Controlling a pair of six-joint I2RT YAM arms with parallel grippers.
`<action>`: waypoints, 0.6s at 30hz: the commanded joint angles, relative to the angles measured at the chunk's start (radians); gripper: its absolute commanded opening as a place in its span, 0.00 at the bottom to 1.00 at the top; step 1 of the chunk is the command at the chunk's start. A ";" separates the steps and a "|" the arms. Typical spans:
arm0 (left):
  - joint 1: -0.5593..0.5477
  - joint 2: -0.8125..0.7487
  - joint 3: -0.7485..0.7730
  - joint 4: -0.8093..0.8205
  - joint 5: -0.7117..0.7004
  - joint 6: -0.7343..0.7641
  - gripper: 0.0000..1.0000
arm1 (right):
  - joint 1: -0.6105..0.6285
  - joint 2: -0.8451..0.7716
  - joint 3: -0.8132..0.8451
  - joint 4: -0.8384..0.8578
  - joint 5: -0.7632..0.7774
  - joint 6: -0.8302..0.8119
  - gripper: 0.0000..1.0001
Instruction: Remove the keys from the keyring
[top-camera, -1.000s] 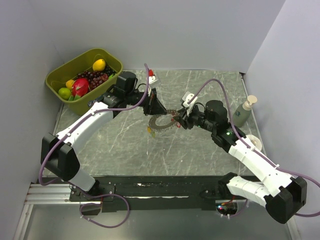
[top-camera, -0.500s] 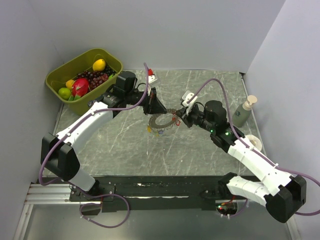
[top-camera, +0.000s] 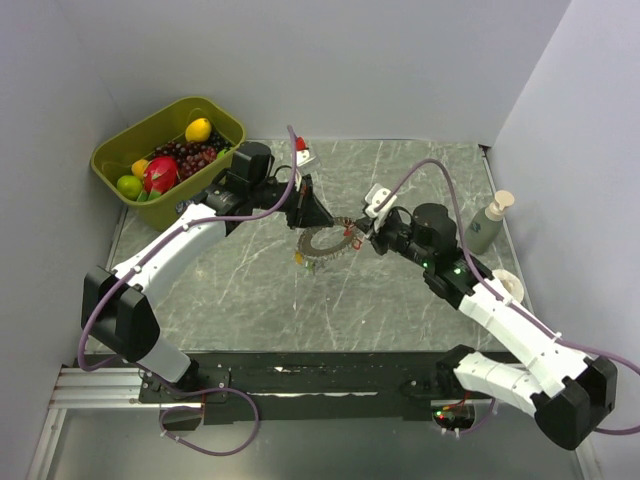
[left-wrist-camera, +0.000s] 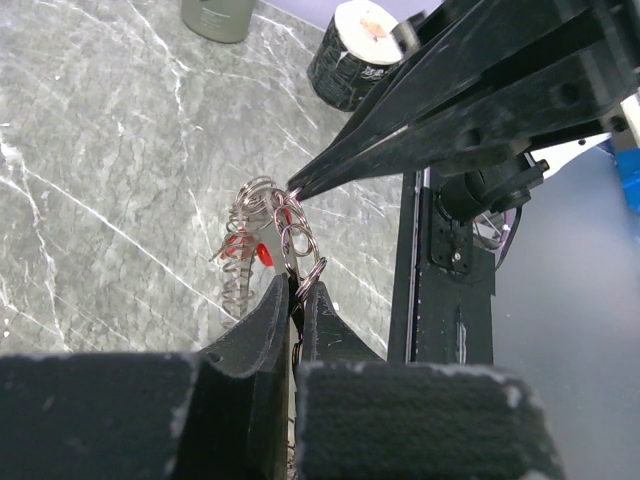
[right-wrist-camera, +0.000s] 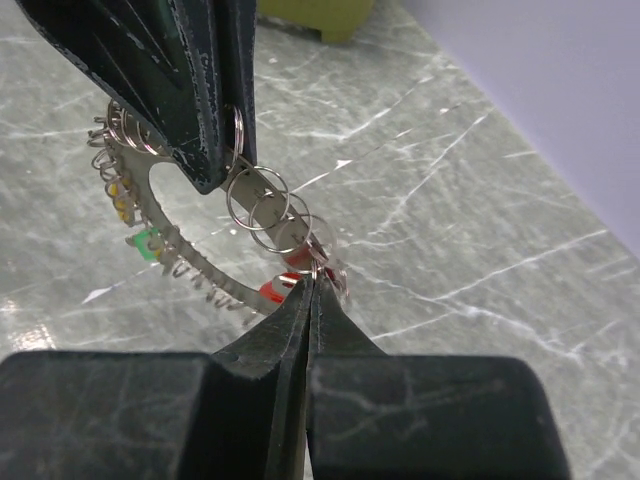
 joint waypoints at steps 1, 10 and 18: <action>0.001 -0.024 0.000 0.052 0.019 0.002 0.04 | -0.002 -0.063 0.018 -0.003 -0.011 -0.057 0.00; 0.001 -0.002 -0.006 0.056 0.054 -0.005 0.28 | -0.025 -0.032 0.098 -0.116 -0.249 -0.058 0.00; 0.001 -0.007 -0.006 0.043 0.089 0.011 0.57 | -0.028 -0.024 0.122 -0.139 -0.252 -0.077 0.00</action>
